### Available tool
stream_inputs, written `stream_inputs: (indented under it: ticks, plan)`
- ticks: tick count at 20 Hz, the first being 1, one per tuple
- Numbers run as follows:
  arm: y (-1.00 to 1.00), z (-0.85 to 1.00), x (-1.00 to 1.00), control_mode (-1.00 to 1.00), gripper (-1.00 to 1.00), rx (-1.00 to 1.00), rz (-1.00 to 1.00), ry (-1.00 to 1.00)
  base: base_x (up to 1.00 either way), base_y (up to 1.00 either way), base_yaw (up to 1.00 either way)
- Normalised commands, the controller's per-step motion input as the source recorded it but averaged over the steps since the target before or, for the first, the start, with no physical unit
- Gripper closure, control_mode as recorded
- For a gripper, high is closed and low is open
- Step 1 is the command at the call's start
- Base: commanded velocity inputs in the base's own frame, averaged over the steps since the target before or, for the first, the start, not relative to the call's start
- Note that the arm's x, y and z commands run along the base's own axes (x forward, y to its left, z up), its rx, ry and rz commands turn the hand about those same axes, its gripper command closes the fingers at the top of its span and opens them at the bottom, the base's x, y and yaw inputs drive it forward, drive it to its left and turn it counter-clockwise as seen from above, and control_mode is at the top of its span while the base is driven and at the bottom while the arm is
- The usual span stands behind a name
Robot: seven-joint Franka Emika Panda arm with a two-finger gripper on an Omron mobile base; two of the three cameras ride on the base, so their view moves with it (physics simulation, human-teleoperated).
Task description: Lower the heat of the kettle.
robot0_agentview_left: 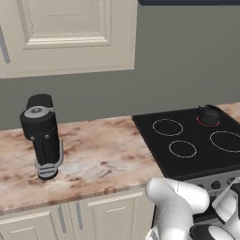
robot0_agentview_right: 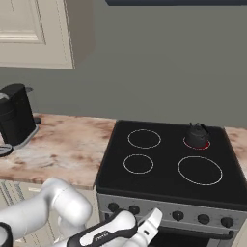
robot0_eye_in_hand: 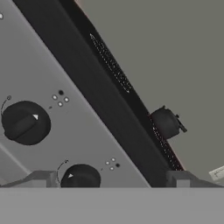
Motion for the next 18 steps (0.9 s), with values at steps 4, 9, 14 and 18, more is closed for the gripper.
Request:
stream_inputs:
  ticks: [4,9,14,18]
  plan:
    - [0.0,-0.11,0.04,-1.0,-1.0,0.0,0.06,0.0,0.0,0.0,0.0]
    - [-0.02,-0.08,0.09,-1.0,-1.0,0.0,0.05,0.0,0.0,0.0,0.0]
    - [-0.04,-0.13,0.12,-1.0,-1.0,0.0,0.05,0.0,0.0,0.0,0.0]
    - [-0.07,-0.16,0.11,-1.0,-1.0,0.0,0.05,0.0,0.0,0.0,0.0]
